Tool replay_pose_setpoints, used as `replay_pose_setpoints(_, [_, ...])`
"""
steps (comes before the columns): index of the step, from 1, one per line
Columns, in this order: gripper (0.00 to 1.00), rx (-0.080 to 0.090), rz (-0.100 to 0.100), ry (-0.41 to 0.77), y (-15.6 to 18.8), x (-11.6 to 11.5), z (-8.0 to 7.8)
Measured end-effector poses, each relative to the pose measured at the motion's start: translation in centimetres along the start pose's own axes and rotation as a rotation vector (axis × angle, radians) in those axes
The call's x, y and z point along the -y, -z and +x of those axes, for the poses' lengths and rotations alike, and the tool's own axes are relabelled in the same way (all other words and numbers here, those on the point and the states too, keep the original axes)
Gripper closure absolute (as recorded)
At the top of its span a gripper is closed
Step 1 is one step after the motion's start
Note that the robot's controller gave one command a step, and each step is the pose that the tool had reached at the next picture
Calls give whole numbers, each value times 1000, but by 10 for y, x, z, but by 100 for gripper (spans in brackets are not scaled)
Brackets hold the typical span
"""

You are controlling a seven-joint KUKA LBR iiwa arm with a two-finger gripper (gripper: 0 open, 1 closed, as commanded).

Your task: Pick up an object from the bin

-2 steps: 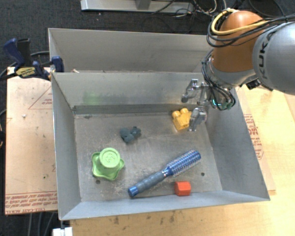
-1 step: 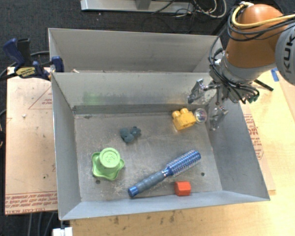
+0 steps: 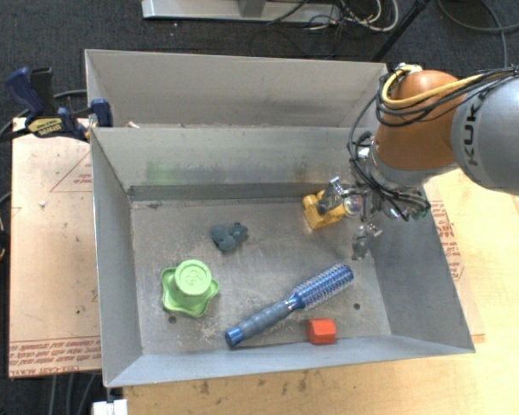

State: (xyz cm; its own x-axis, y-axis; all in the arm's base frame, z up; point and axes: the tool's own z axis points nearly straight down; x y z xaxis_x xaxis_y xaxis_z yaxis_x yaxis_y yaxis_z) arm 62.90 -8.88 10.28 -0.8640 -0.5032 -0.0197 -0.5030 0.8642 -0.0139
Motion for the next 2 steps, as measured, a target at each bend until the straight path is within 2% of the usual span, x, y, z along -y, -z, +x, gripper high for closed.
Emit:
replay_pose_setpoints(1, [0, -20, -16, 152, 12, -26, 80])
replay_pose_setpoints(2, [0, -16, -17, 85, -22, -71, 77])
